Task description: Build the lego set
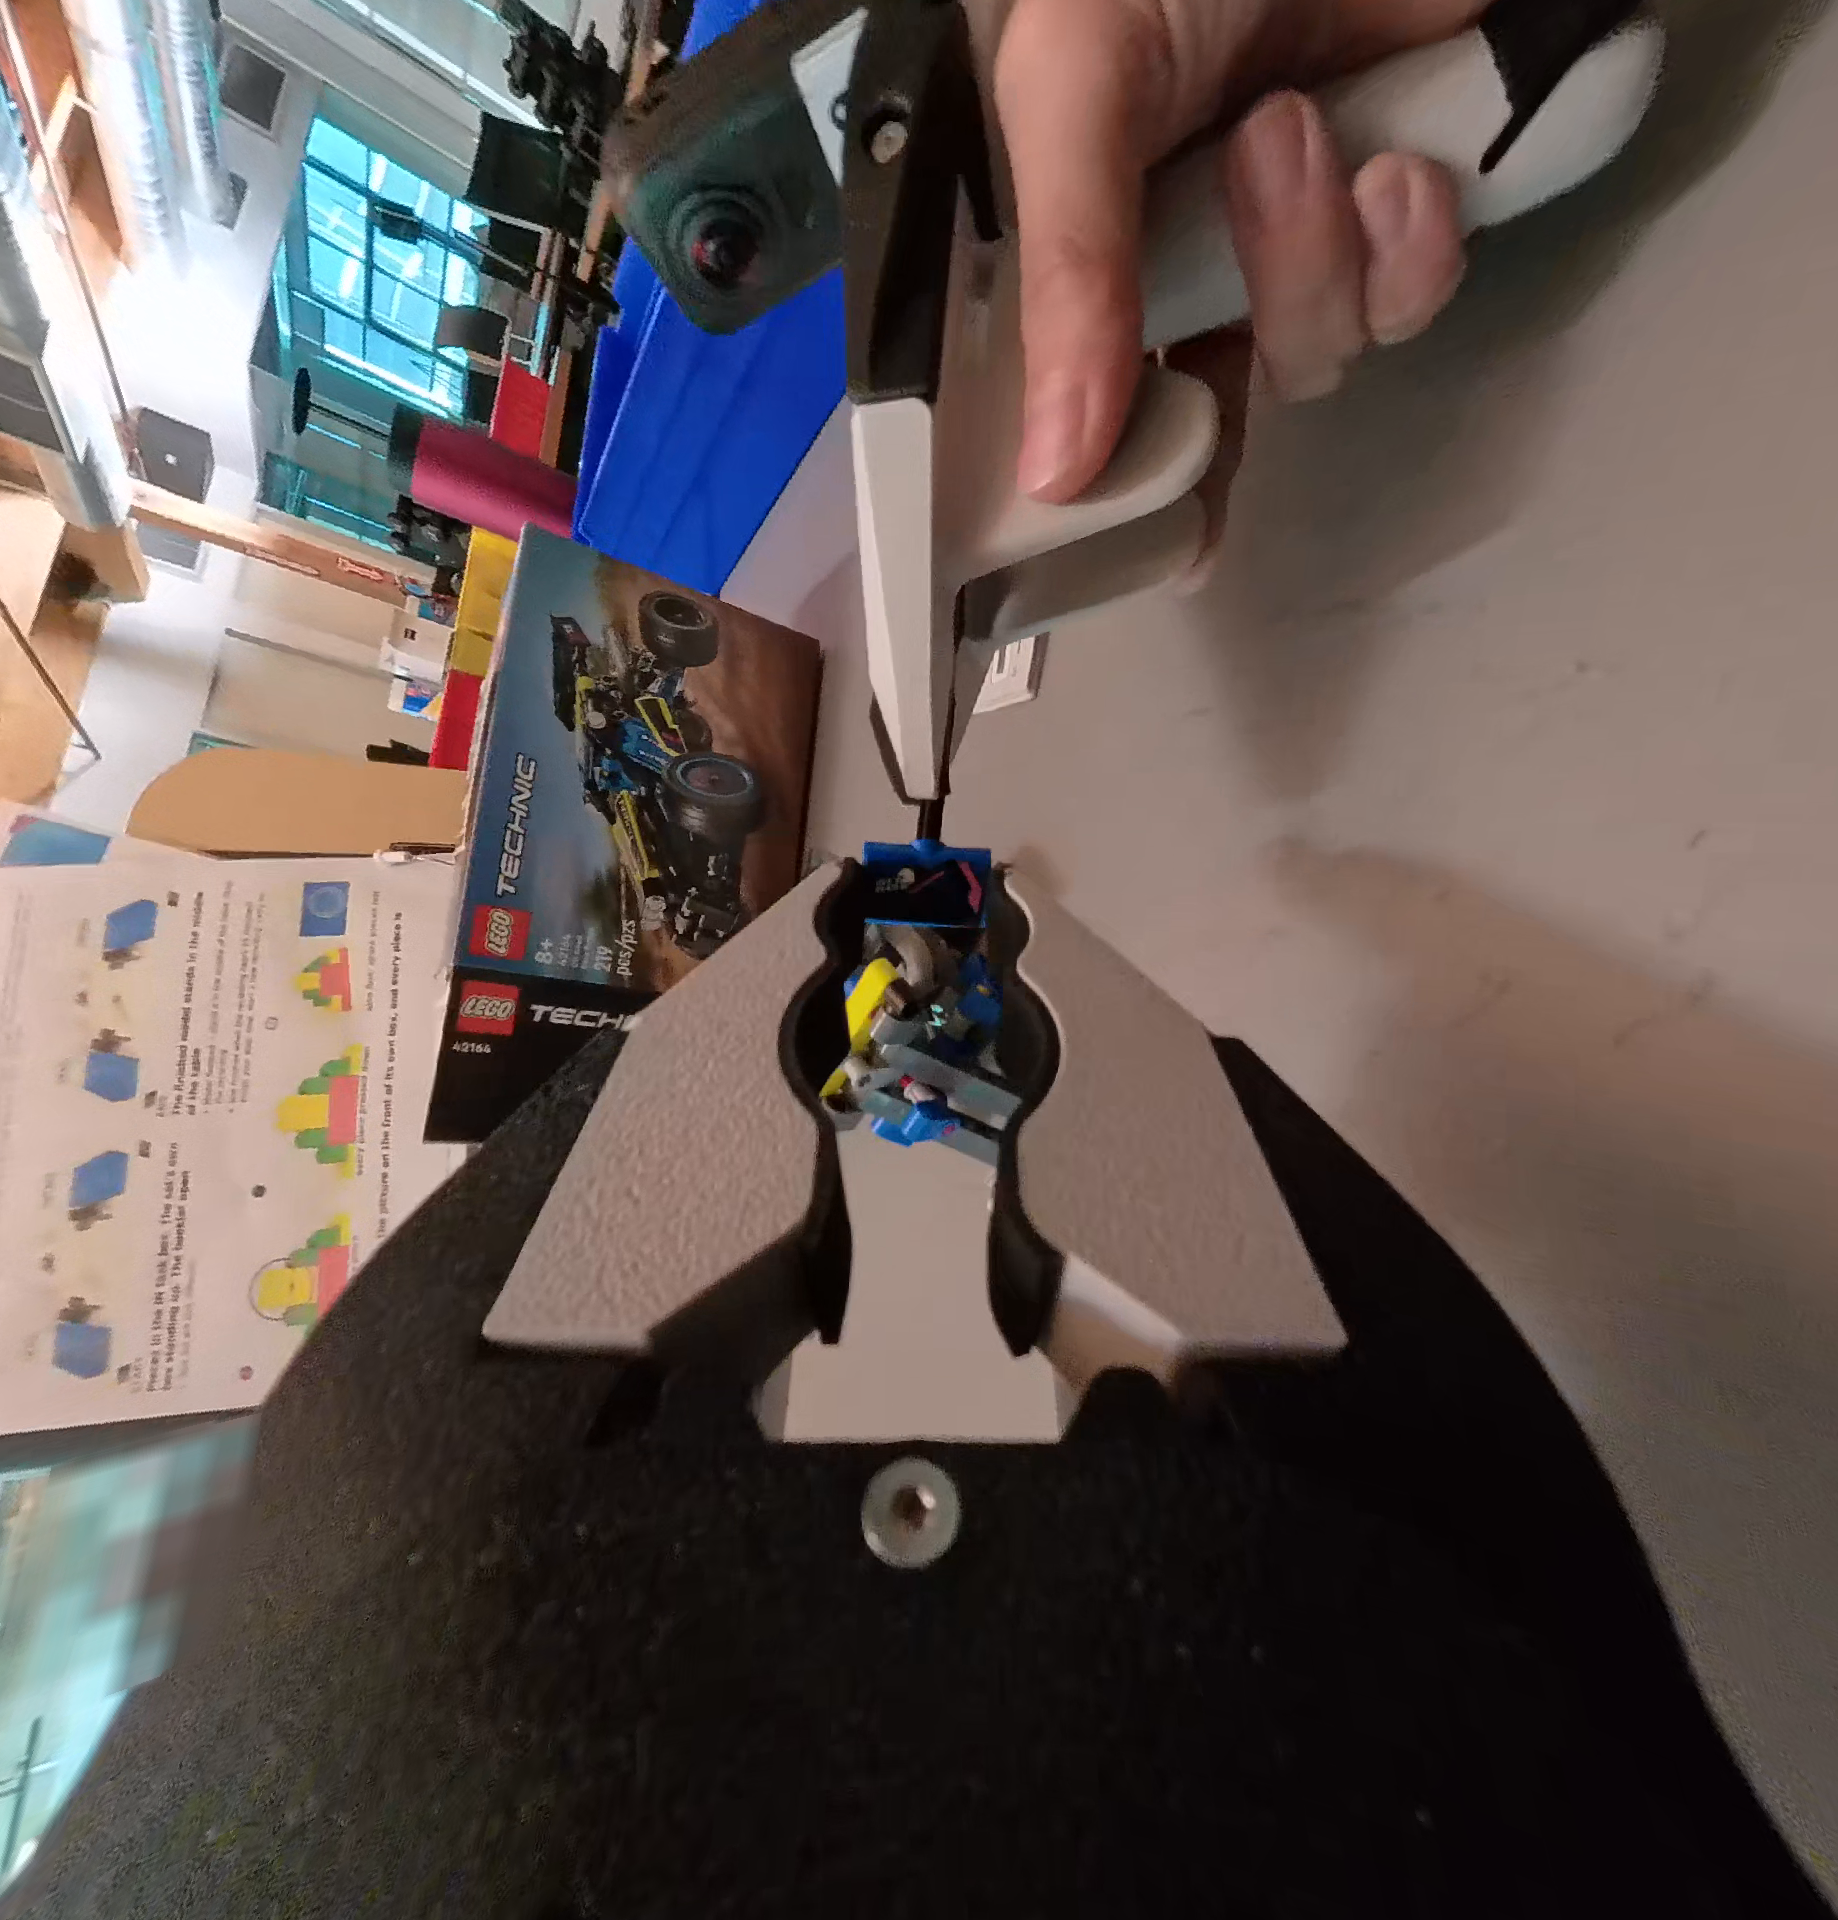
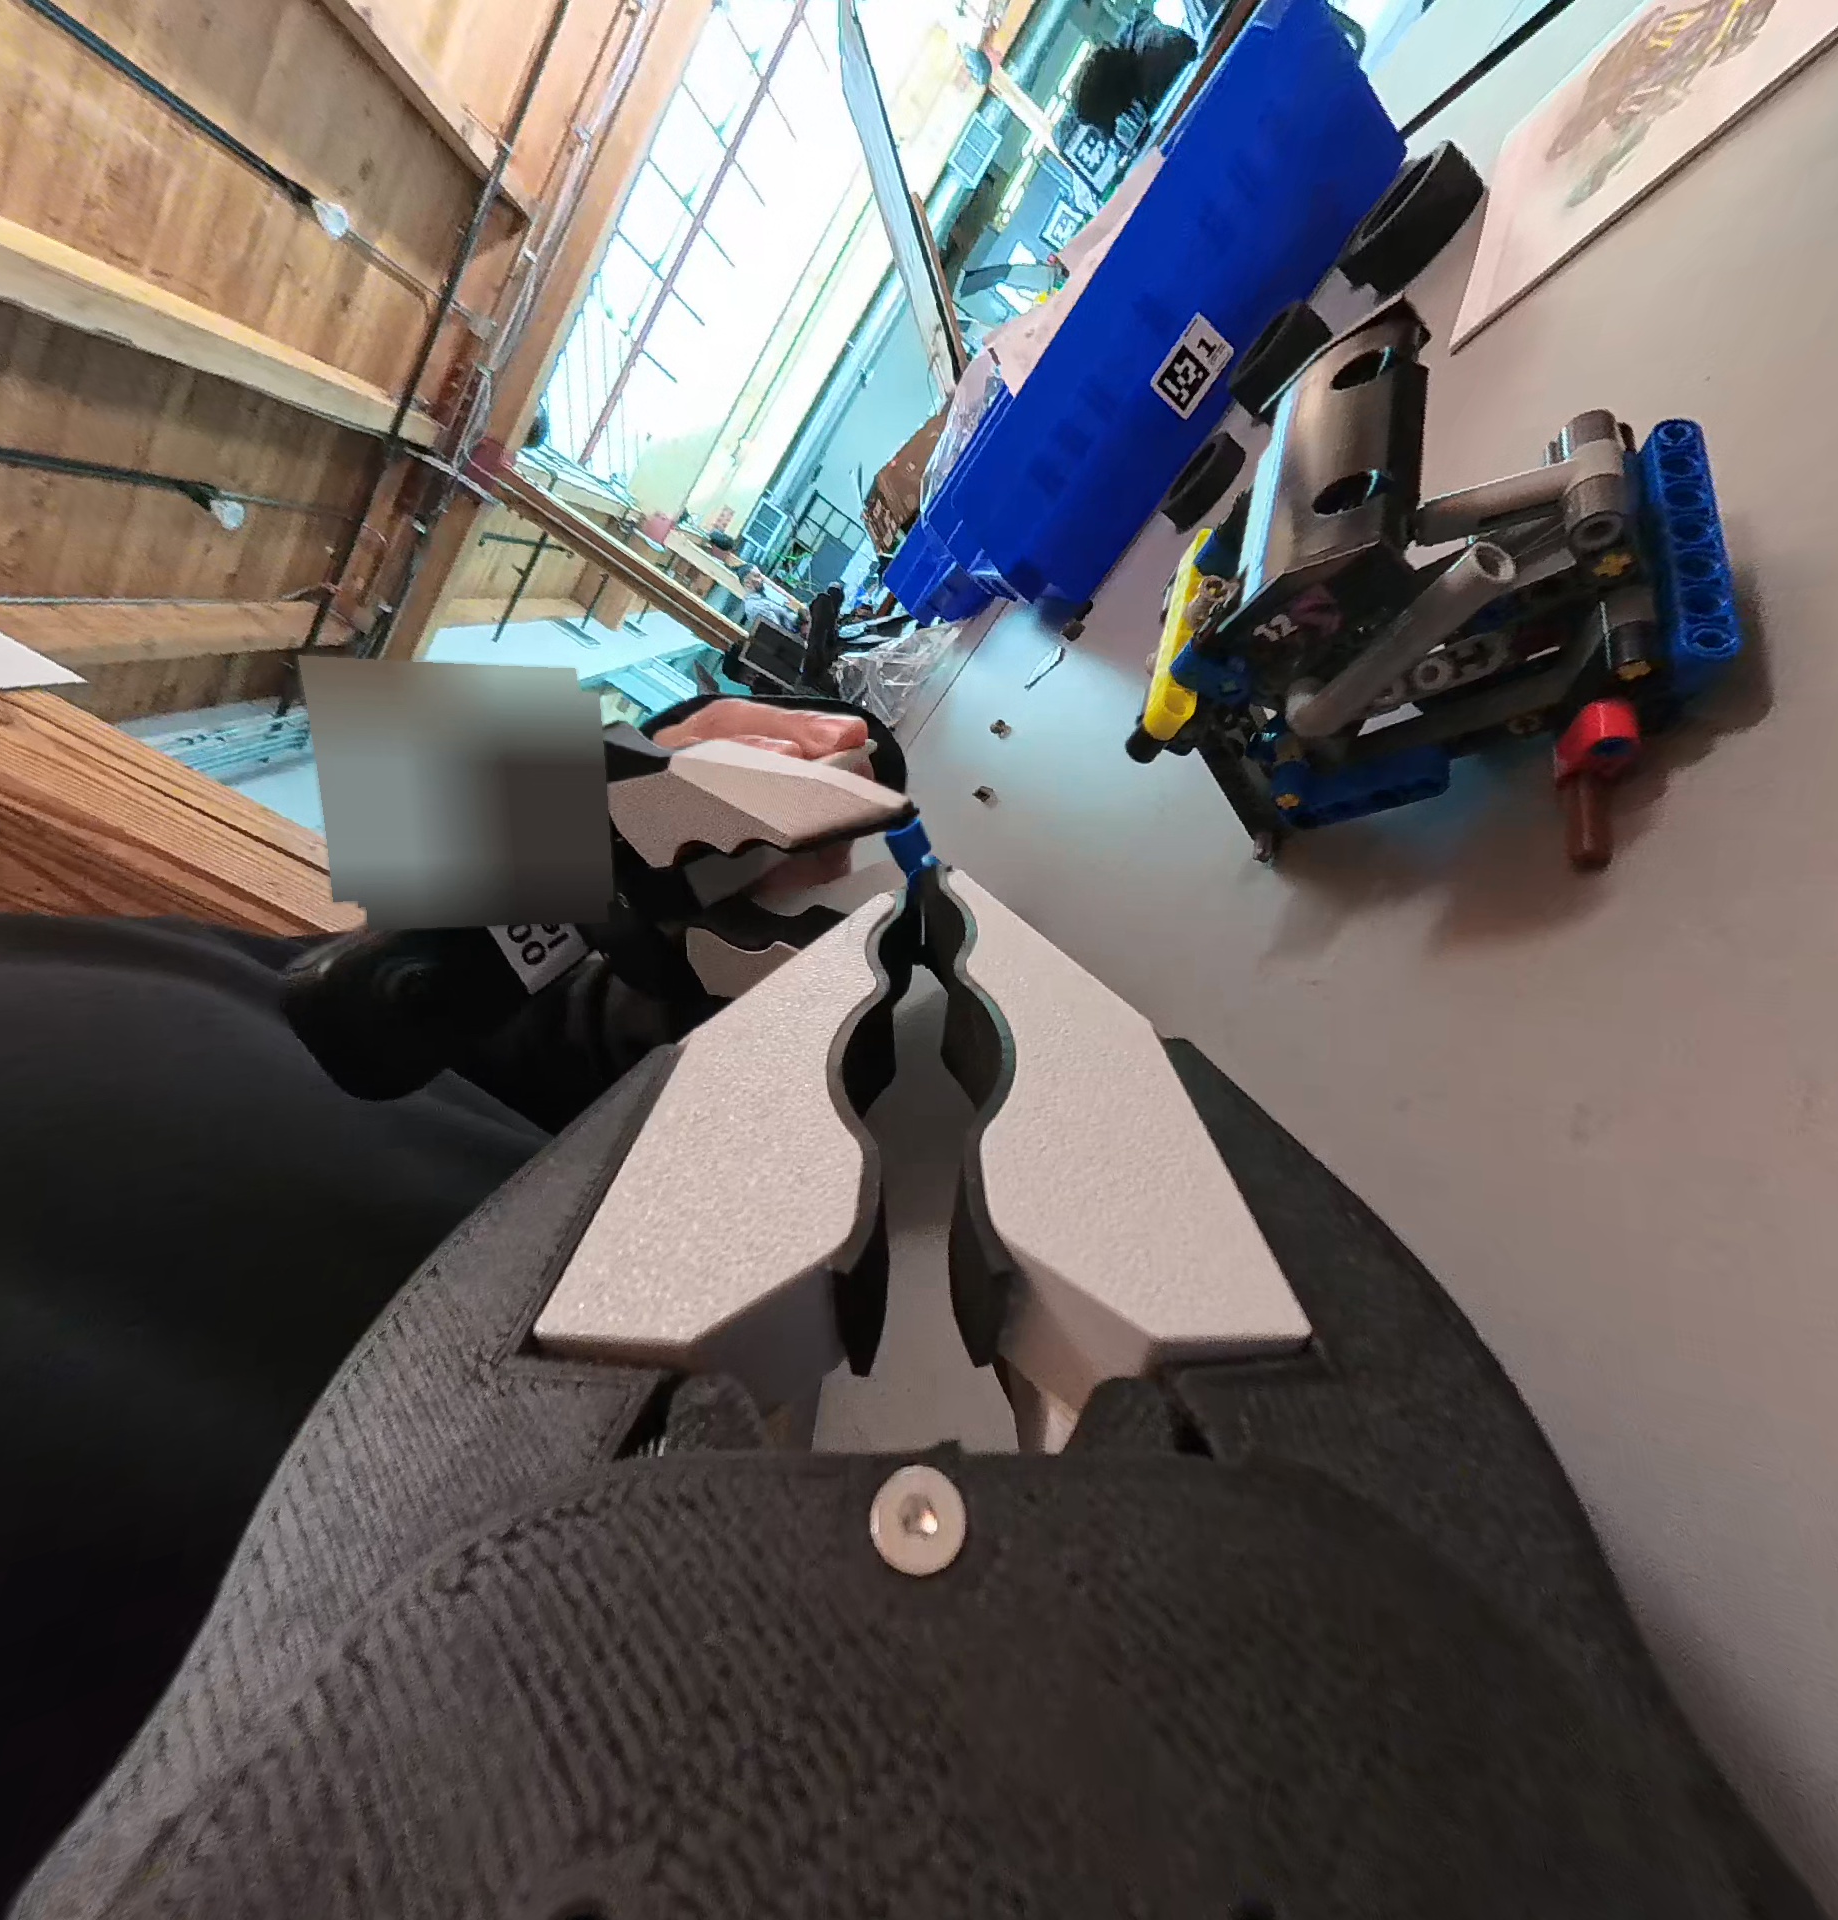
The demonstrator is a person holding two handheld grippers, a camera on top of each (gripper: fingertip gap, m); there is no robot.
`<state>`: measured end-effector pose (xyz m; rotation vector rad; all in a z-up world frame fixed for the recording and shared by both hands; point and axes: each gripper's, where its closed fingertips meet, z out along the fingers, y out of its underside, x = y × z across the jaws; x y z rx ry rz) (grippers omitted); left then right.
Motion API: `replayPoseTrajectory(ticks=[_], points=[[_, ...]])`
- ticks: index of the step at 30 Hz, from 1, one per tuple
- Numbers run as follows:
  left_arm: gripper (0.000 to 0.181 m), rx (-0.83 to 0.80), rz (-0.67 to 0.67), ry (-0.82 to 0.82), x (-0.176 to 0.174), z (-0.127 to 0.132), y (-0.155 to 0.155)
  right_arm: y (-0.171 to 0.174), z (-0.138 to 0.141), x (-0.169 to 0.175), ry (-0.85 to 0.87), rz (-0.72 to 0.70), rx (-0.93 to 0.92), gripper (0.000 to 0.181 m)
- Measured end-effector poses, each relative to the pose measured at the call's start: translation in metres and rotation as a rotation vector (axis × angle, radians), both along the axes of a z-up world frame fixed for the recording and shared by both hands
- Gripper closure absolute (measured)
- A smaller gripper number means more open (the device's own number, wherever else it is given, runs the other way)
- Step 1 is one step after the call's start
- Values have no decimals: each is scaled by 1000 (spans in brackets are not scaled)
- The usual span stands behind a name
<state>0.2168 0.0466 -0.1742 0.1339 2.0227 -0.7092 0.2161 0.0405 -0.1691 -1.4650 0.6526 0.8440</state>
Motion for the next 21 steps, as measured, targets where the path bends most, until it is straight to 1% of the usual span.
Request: replayPoseTrajectory(ticks=[1,3,5,9,12,16,19,21], points=[[161,-5,1,13,-1,-1,0,0,0,0,-10,1,-5,181],[162,-76,-3,70,-2,0,-1,0,1,-2,-22,7,-1,180],[161,-180,-12,167,-4,1,-1,0,4,-3,-62,11,-5,180],[161,-304,-42,306,-9,3,-2,0,7,-8,-219,32,-43,179],[161,-445,-105,492,-17,8,-7,-4,13,-16,-434,85,-7,178],[160,-574,-202,763,-32,8,-15,-11,13,-32,-761,185,14,178],[160,-664,-270,920,-43,11,-20,-15,17,-42,-951,236,32,179],[160,-708,-289,1008,-46,12,-21,-16,18,-46,-1052,257,27,180]])
